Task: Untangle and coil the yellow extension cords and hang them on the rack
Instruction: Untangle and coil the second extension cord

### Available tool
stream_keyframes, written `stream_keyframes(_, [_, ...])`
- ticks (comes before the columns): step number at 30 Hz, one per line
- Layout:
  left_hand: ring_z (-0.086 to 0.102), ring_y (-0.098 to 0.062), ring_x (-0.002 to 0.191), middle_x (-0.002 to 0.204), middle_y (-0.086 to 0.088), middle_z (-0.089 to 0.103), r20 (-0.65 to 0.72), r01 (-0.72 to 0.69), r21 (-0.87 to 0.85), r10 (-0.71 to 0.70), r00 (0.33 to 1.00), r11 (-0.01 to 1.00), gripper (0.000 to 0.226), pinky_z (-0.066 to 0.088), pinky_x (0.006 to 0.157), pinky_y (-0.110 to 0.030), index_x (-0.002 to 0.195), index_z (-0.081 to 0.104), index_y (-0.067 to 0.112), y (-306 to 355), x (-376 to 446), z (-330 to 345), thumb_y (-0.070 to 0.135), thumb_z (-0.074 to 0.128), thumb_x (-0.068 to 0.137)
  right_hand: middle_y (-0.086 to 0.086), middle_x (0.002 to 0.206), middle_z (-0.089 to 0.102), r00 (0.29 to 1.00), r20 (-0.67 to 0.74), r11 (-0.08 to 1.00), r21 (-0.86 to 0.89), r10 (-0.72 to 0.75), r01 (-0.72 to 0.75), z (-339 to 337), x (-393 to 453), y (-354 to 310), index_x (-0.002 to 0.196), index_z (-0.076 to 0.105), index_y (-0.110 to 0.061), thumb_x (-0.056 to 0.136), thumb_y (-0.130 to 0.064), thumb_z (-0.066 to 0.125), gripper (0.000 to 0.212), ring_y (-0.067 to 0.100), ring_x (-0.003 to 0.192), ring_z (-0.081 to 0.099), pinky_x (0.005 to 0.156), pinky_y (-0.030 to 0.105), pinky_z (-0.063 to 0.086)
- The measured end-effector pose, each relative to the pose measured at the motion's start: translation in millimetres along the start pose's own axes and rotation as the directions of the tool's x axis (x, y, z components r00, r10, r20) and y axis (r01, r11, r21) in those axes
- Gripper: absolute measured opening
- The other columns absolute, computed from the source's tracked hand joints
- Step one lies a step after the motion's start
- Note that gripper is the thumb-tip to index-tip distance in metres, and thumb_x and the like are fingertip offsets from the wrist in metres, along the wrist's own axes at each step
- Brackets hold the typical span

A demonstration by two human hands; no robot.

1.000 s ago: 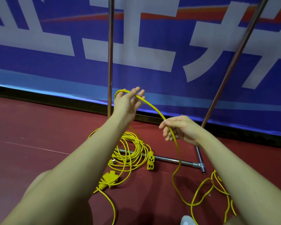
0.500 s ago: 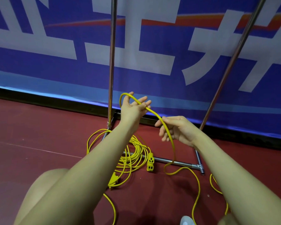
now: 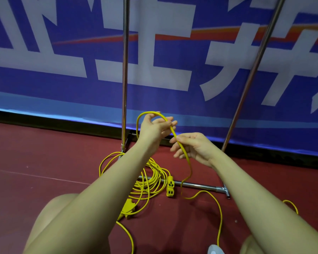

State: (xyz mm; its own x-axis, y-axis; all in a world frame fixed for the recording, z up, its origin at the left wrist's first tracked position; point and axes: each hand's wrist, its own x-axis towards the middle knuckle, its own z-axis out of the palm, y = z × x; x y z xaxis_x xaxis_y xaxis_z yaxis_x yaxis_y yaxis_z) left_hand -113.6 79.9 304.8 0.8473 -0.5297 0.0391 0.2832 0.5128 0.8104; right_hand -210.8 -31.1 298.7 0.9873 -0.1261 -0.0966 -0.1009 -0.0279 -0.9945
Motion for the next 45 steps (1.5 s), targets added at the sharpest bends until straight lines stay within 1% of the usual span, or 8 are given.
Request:
stream_keyframes(9, [0.061,-0.032,0.098,0.116,-0.024,0.055,-0.234,-0.045,-0.138,0.011,0.972,0.989,0.051,0.057,0.077,-0.03,0.137,0.025,-0.016,10,12,-11,-0.015,0.046,0.091,0.007,0.075,0.072,0.996,0.08,0.999,-0.024,0.038,-0.036,-6,-15,-2,0.095,0.063,-0.004,0.096,-0.012,0.044,0.021,0.016,0.059,0.068,0.055,0.02,0.052])
stream_keyframes(12, [0.065,-0.03,0.092,0.103,-0.02,0.059,-0.162,0.019,-0.188,-0.05,0.986,0.982,0.057,0.057,0.08,-0.036,0.14,0.023,-0.01,9,9,-5,-0.013,0.05,0.089,0.006,0.075,0.073,0.999,0.035,0.999,-0.034,0.027,-0.026,-8,-14,-1,0.095,0.064,-0.005,0.096,-0.012,0.046,0.02,0.015,0.06,0.069,0.055,0.02,0.052])
stream_keyframes(15, [0.071,-0.021,0.072,0.095,-0.017,0.063,-0.017,0.092,-0.106,-0.095,0.995,0.99,0.053,0.058,0.073,-0.031,0.135,0.032,-0.005,3,0,4,-0.012,0.054,0.087,0.006,0.074,0.073,1.0,-0.012,1.0,-0.023,0.003,-0.003,-9,-10,0,0.095,0.065,-0.005,0.096,-0.013,0.047,0.019,0.015,0.06,0.069,0.055,0.02,0.053])
stream_keyframes(19, [0.07,-0.024,0.081,0.102,-0.016,0.064,-0.017,0.046,-0.057,-0.047,0.999,0.997,0.045,0.059,0.072,-0.028,0.129,0.04,0.0,-4,1,4,-0.015,0.049,0.088,0.008,0.075,0.073,1.0,0.001,1.0,-0.001,-0.012,0.012,-8,-4,-1,0.095,0.064,-0.004,0.097,-0.014,0.046,0.021,0.017,0.061,0.069,0.055,0.02,0.053])
stream_keyframes(27, [0.066,-0.026,0.089,0.118,-0.022,0.057,-0.128,0.007,-0.174,-0.029,0.991,0.985,0.044,0.057,0.077,-0.031,0.132,0.036,0.001,4,39,-14,-0.014,0.045,0.091,0.012,0.069,0.07,0.994,0.08,0.997,-0.006,0.079,-0.079,-22,6,2,0.087,0.064,-0.002,0.095,-0.016,0.045,0.025,0.019,0.06,0.069,0.056,0.021,0.053])
stream_keyframes(32, [0.071,-0.026,0.079,0.102,-0.018,0.065,-0.018,0.13,-0.154,-0.134,0.991,0.98,0.059,0.058,0.076,-0.035,0.133,0.03,0.011,-7,41,0,-0.013,0.055,0.086,0.009,0.069,0.071,0.997,-0.043,0.998,0.003,0.062,-0.062,-30,15,8,0.088,0.064,-0.004,0.097,-0.014,0.045,0.023,0.017,0.06,0.07,0.055,0.021,0.054])
stream_keyframes(36, [0.069,-0.025,0.083,0.103,-0.018,0.065,0.057,0.083,-0.014,-0.082,0.995,0.996,0.05,0.057,0.076,-0.032,0.127,0.034,0.01,-16,37,11,-0.017,0.048,0.087,0.008,0.07,0.071,0.996,-0.085,0.999,0.029,0.029,-0.026,-29,23,7,0.09,0.063,-0.004,0.098,-0.015,0.045,0.023,0.018,0.061,0.07,0.054,0.021,0.054])
stream_keyframes(45, [0.065,-0.029,0.092,0.117,-0.022,0.058,-0.179,-0.02,-0.198,-0.016,0.984,0.98,0.059,0.054,0.084,-0.034,0.14,0.025,0.01,-9,60,-6,-0.018,0.041,0.091,0.012,0.073,0.071,0.998,0.029,0.996,0.053,0.064,-0.065,-33,23,4,0.089,0.064,-0.001,0.097,-0.015,0.042,0.027,0.022,0.065,0.07,0.063,0.024,0.055])
